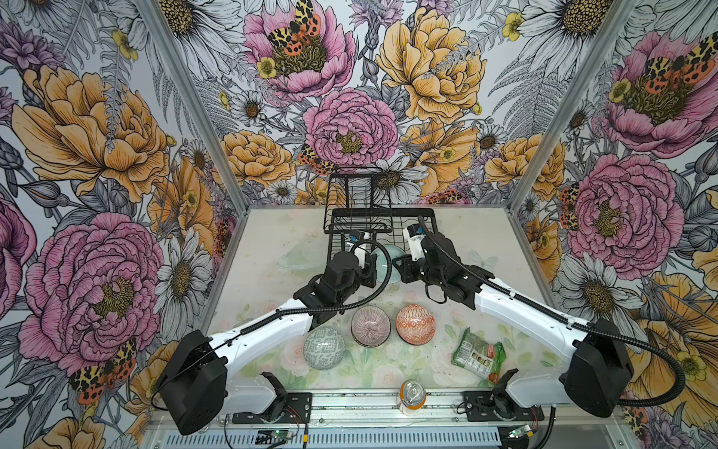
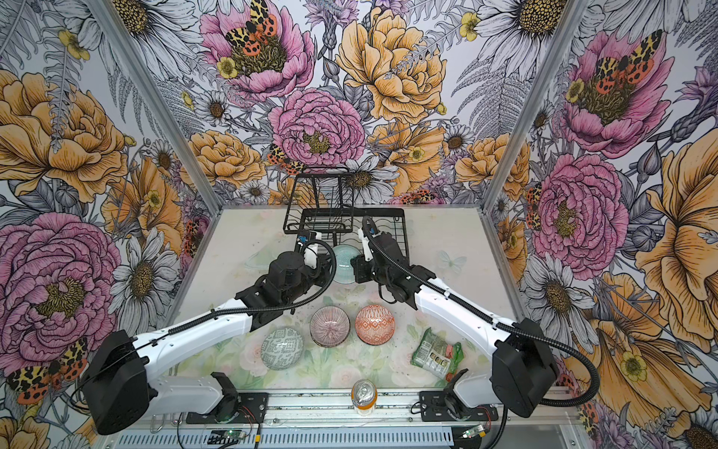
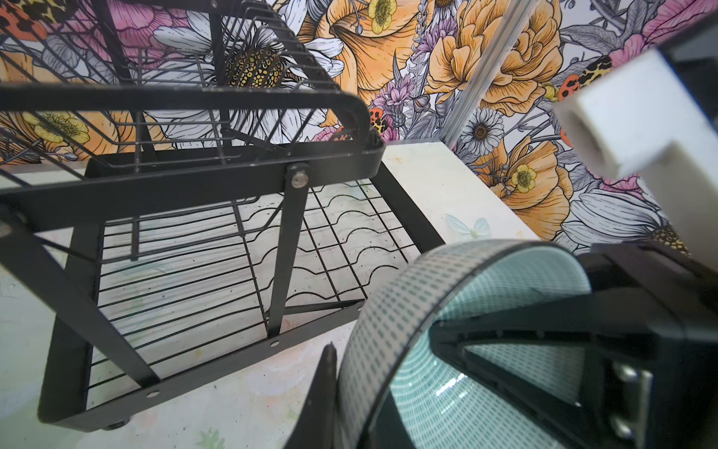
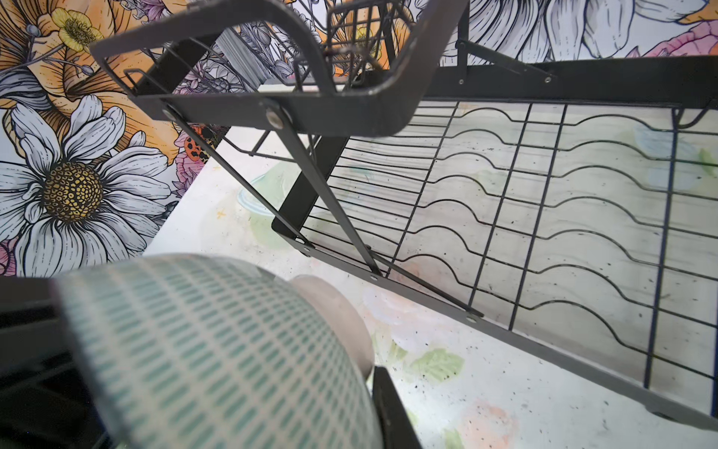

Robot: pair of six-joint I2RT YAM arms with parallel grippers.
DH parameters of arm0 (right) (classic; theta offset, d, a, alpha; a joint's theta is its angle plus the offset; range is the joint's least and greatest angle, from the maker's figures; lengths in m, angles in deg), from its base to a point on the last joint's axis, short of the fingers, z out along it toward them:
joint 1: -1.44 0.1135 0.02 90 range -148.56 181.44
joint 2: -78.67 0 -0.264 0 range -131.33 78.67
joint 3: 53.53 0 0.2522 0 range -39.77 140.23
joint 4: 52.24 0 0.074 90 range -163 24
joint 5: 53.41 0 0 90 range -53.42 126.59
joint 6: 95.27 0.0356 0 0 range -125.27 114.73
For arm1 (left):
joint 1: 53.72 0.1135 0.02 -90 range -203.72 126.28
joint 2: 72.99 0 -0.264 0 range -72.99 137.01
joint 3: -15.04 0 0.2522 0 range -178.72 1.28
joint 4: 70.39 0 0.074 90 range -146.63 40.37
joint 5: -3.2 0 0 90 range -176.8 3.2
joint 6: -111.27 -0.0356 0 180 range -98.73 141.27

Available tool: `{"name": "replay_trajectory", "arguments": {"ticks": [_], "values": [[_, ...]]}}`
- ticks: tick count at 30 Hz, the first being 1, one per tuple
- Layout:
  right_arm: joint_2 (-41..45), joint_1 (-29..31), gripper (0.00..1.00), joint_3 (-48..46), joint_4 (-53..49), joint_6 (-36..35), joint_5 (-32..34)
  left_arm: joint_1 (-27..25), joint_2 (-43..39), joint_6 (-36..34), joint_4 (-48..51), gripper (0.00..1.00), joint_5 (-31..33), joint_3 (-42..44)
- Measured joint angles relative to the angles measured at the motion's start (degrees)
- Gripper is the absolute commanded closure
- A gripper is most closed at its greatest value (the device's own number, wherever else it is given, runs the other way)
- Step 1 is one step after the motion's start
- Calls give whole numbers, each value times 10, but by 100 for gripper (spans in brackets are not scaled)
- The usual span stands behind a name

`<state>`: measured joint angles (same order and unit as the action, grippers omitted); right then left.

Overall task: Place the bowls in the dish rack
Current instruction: 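Grasp the bowl with the right gripper while the left gripper opens and releases it, then carry the mint-green bowl with the right gripper into the lower rack tier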

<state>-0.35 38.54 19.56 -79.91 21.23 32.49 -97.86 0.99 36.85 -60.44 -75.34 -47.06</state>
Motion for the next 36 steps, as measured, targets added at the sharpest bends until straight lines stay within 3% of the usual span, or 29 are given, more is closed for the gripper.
{"name": "replay_trajectory", "arguments": {"ticks": [3, 6, 13, 18, 23, 29, 36], "values": [[10, -11, 100, -11, -6, -12, 2, 0, -3, -14, 37, 31, -5, -3], [23, -38, 100, -21, -13, -31, 12, 2, -7, -30, 82, 2, -6, -4], [38, -82, 100, -26, -20, -132, 63, 20, -40, -60, 159, 1, -6, -14], [32, -85, 100, -26, 16, -276, 150, 37, -51, -72, 174, 1, -9, -22], [17, -86, 100, -80, 214, -465, 204, 51, -51, -76, 177, 1, -19, -23], [-61, -99, 100, -134, 426, -681, 205, 54, -51, -77, 178, 1, -30, -23], [-189, -130, 100, -121, 631, -840, 203, 64, -50, -77, 177, 1, -38, -23]]}}
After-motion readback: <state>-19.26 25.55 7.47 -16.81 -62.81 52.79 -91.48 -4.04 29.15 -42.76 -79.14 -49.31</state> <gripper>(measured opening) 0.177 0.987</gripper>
